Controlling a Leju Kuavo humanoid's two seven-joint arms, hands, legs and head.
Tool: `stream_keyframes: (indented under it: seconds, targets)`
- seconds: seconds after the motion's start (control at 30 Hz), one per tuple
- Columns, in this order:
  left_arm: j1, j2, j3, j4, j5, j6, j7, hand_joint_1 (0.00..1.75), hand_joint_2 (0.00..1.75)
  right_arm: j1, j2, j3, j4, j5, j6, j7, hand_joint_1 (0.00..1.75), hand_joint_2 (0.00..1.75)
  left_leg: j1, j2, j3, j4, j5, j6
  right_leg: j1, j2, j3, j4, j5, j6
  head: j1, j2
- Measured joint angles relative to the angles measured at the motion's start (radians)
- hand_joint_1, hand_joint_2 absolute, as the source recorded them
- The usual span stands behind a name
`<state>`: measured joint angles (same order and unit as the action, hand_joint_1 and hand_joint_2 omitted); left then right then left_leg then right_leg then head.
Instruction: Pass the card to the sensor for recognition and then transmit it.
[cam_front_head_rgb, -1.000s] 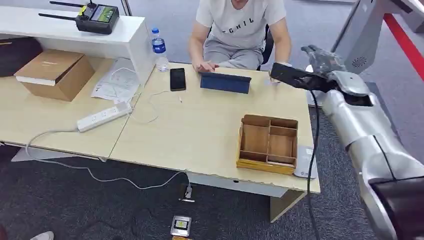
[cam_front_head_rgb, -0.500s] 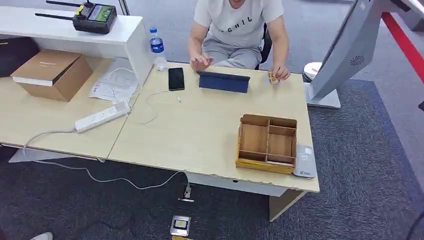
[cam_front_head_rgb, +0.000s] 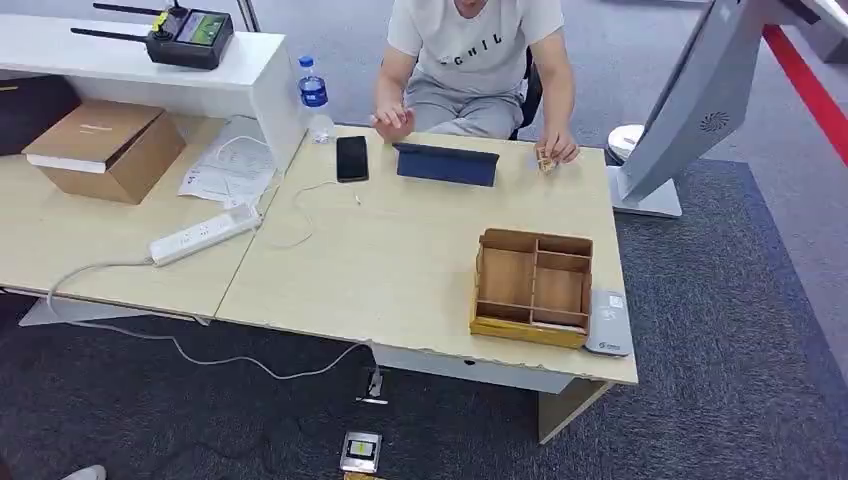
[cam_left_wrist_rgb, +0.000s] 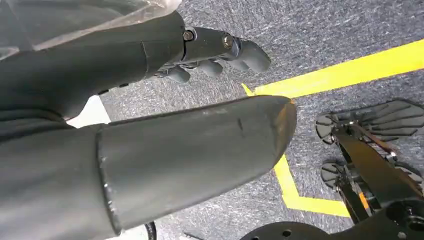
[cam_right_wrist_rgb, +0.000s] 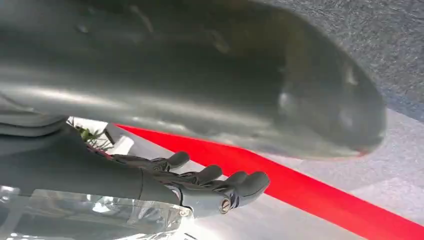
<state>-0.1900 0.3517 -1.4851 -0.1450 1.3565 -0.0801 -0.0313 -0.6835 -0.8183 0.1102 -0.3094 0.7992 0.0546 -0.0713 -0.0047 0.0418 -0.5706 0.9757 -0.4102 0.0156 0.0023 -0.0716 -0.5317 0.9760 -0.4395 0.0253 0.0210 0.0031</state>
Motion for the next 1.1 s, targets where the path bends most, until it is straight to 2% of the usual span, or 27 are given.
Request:
stream_keyframes:
  seconds: [0.13, 0.33, 0.5, 0.57, 0.7, 0.83, 1.0, 1.1]
  targets:
    - [-0.002, 0.000, 0.000, 0.000, 0.017, 0.023, 0.003, 0.00, 0.00, 0.093, 0.006, -0.028, 0.007, -0.042, -0.010, 0.024, 0.00, 0.00, 0.003, -0.003, 0.001, 0.000, 0.000, 0.000, 0.002, -0.003, 0.003, -0.001, -0.003, 0.000, 0.000, 0.000]
    - [-0.001, -0.002, 0.004, 0.000, 0.048, 0.049, 0.016, 0.00, 0.00, 0.313, 0.072, -0.089, 0.031, -0.141, -0.078, 0.034, 0.00, 0.00, 0.002, -0.007, 0.000, 0.000, -0.001, -0.001, 0.001, -0.006, 0.003, -0.001, -0.003, 0.000, 0.000, 0.000]
    - [-0.001, -0.014, 0.012, -0.002, 0.074, 0.089, 0.045, 0.00, 0.00, 0.450, 0.182, -0.157, 0.056, -0.203, -0.171, 0.039, 0.00, 0.00, 0.004, -0.007, 0.001, 0.000, -0.002, -0.003, 0.003, -0.005, 0.004, -0.001, -0.005, -0.002, 0.000, 0.000]
    - [0.000, -0.020, 0.017, -0.005, 0.084, 0.105, 0.045, 0.00, 0.00, 0.492, 0.244, -0.181, 0.068, -0.208, -0.206, 0.058, 0.00, 0.00, 0.004, -0.007, 0.002, 0.000, -0.002, -0.003, 0.004, -0.005, 0.004, -0.001, -0.005, -0.003, 0.001, 0.000]
    - [-0.001, -0.035, 0.032, -0.006, 0.105, 0.141, 0.073, 0.00, 0.00, 0.537, 0.345, -0.221, 0.087, -0.216, -0.233, 0.129, 0.00, 0.00, 0.004, -0.005, 0.003, -0.001, -0.002, -0.004, 0.004, -0.003, 0.004, 0.000, -0.006, -0.005, 0.000, 0.000]
    - [-0.001, -0.051, 0.044, -0.009, 0.116, 0.159, 0.087, 0.00, 0.00, 0.555, 0.422, -0.243, 0.098, -0.209, -0.232, 0.141, 0.00, 0.00, 0.004, -0.004, 0.004, -0.001, -0.002, -0.004, 0.004, -0.002, 0.003, 0.000, -0.006, -0.005, 0.000, 0.000]
    - [-0.002, -0.058, 0.056, -0.009, 0.113, 0.167, 0.090, 0.00, 0.00, 0.557, 0.460, -0.270, 0.107, -0.210, -0.230, 0.132, 0.00, 0.00, 0.004, -0.003, 0.004, -0.001, -0.002, -0.004, 0.003, -0.002, 0.003, 0.000, -0.006, -0.005, 0.000, 0.000]
    - [-0.002, -0.058, 0.057, -0.009, 0.099, 0.167, 0.071, 0.00, 0.00, 0.557, 0.465, -0.277, 0.109, -0.184, -0.190, 0.110, 0.00, 0.00, 0.004, -0.003, 0.004, -0.001, -0.002, -0.004, 0.003, -0.002, 0.003, 0.000, -0.006, -0.005, 0.000, 0.000]
